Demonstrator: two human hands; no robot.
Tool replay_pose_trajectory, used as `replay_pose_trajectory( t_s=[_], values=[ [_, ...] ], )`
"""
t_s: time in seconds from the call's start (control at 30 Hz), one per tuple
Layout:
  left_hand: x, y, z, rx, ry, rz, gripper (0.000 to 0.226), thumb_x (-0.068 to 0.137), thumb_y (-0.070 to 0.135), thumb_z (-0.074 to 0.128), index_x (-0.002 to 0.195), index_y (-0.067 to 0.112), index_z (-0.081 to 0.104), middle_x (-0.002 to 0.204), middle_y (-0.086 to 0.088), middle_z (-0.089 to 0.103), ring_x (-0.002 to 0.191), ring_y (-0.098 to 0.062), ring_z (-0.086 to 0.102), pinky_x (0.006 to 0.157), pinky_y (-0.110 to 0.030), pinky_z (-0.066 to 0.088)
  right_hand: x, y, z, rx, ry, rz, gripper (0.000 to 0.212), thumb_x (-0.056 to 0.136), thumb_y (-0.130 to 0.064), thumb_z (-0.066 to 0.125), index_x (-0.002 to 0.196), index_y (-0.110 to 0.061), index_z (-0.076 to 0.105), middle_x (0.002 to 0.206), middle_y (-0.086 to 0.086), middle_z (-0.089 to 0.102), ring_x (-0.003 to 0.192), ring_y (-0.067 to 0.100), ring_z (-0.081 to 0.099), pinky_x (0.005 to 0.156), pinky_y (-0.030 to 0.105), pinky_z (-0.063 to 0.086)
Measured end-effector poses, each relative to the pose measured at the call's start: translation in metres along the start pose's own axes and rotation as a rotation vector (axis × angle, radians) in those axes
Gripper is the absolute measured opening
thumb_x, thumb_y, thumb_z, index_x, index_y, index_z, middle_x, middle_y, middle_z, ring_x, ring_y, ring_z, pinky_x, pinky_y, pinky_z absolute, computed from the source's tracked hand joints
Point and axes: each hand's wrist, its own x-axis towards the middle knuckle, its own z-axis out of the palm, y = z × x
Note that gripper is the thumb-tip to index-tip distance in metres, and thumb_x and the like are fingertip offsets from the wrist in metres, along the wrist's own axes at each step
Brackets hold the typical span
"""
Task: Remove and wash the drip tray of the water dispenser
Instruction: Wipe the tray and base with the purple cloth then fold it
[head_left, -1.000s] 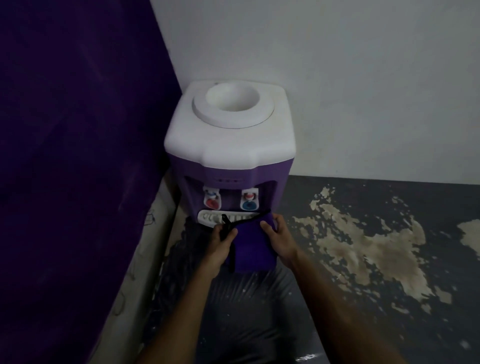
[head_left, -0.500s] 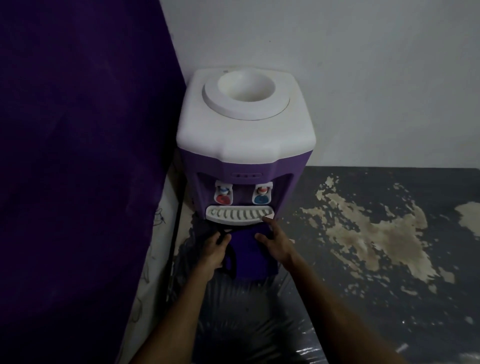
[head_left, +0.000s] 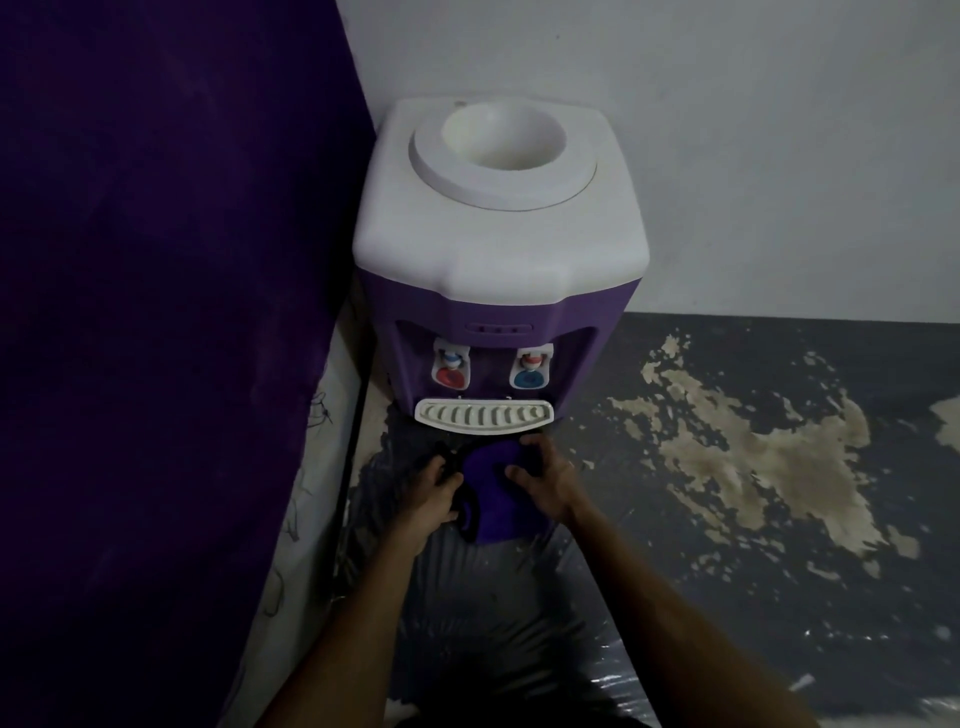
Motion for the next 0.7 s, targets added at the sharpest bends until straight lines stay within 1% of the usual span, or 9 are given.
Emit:
replay_pose_trajectory(
  t_s=[0.07, 0.13, 0.2, 0.23, 0.33, 0.47, 0.53, 0.63, 0.7],
  values=[
    [0.002, -0.001, 0.001, 0.052, 0.031, 0.018, 0.033, 0.100, 0.022, 0.048, 0.132, 0.018, 0.049, 0.137, -0.007, 0.053, 0.116, -0.026, 0.057, 0.074, -0.035, 0.056, 0.000, 0.001, 0.001, 0.000, 0.005, -0.002, 0.051, 0.090, -0.029, 0.070, 0.133, -0.014, 0.047, 0.137, 0.011, 0.051, 0.121, 0.027, 0.052, 0.102, 0.038, 0.043],
    [0.004, -0.001, 0.002, 0.185, 0.106, 0.054, 0.031, 0.099, 0.024, 0.048, 0.129, 0.017, 0.051, 0.131, -0.010, 0.057, 0.112, -0.028, 0.059, 0.085, -0.044, 0.056, 0.000, 0.001, 0.002, 0.013, 0.003, 0.006, 0.050, 0.090, -0.030, 0.069, 0.133, -0.015, 0.047, 0.137, 0.010, 0.052, 0.120, 0.026, 0.052, 0.102, 0.038, 0.043],
    [0.007, 0.000, 0.003, 0.319, 0.209, 0.083, 0.037, 0.098, 0.029, 0.048, 0.133, 0.018, 0.049, 0.134, -0.010, 0.056, 0.116, -0.029, 0.057, 0.098, -0.041, 0.049, 0.002, 0.000, 0.001, 0.043, -0.002, 0.034, 0.051, 0.091, -0.031, 0.068, 0.135, -0.015, 0.046, 0.139, 0.009, 0.050, 0.122, 0.026, 0.051, 0.104, 0.040, 0.043],
    [0.008, 0.001, 0.003, 0.342, 0.240, 0.092, 0.040, 0.098, 0.031, 0.049, 0.135, 0.017, 0.048, 0.137, -0.009, 0.055, 0.119, -0.029, 0.056, 0.100, -0.039, 0.046, 0.003, 0.000, 0.001, 0.062, -0.004, 0.050, 0.052, 0.091, -0.032, 0.068, 0.135, -0.015, 0.046, 0.140, 0.009, 0.050, 0.124, 0.026, 0.050, 0.106, 0.042, 0.043],
    [0.011, 0.006, 0.005, 0.297, 0.251, 0.083, 0.043, 0.096, 0.032, 0.053, 0.136, 0.015, 0.048, 0.138, -0.010, 0.055, 0.121, -0.029, 0.056, 0.103, -0.041, 0.046, 0.005, 0.000, 0.000, 0.032, -0.005, 0.069, 0.056, 0.089, -0.036, 0.069, 0.136, -0.016, 0.046, 0.140, 0.011, 0.049, 0.124, 0.029, 0.051, 0.106, 0.045, 0.043],
    [0.011, 0.010, 0.005, 0.245, 0.293, 0.075, 0.046, 0.094, 0.032, 0.059, 0.133, 0.011, 0.052, 0.131, -0.013, 0.060, 0.116, -0.030, 0.059, 0.099, -0.039, 0.049, 0.003, 0.000, 0.007, -0.064, 0.050, 0.108, 0.060, 0.087, -0.045, 0.069, 0.137, -0.022, 0.045, 0.137, 0.013, 0.044, 0.122, 0.032, 0.051, 0.102, 0.039, 0.043],
    [0.012, 0.012, 0.004, 0.170, 0.260, 0.029, 0.049, 0.088, 0.034, 0.066, 0.129, 0.009, 0.056, 0.126, -0.012, 0.063, 0.111, -0.030, 0.062, 0.096, -0.041, 0.052, 0.002, 0.000, 0.012, -0.005, 0.063, 0.120, 0.054, 0.089, -0.035, 0.069, 0.135, -0.018, 0.046, 0.133, 0.012, 0.047, 0.120, 0.030, 0.050, 0.097, 0.034, 0.042],
    [0.012, 0.018, 0.003, 0.121, 0.130, -0.071, 0.052, 0.083, 0.037, 0.072, 0.124, 0.008, 0.062, 0.121, -0.010, 0.066, 0.108, -0.029, 0.063, 0.095, -0.040, 0.052, 0.000, 0.000, 0.013, 0.120, 0.109, 0.038, 0.038, 0.090, -0.004, 0.061, 0.126, -0.010, 0.050, 0.118, 0.002, 0.056, 0.108, 0.028, 0.058, 0.081, 0.019, 0.040],
    [0.011, 0.023, 0.002, 0.101, 0.085, -0.072, 0.046, 0.085, 0.035, 0.070, 0.122, 0.008, 0.063, 0.120, -0.012, 0.067, 0.108, -0.029, 0.064, 0.098, -0.043, 0.051, -0.002, -0.004, 0.012, 0.158, 0.134, -0.040, 0.035, 0.090, 0.003, 0.056, 0.121, -0.011, 0.053, 0.111, -0.003, 0.058, 0.102, 0.024, 0.059, 0.081, 0.020, 0.043]
  ],
)
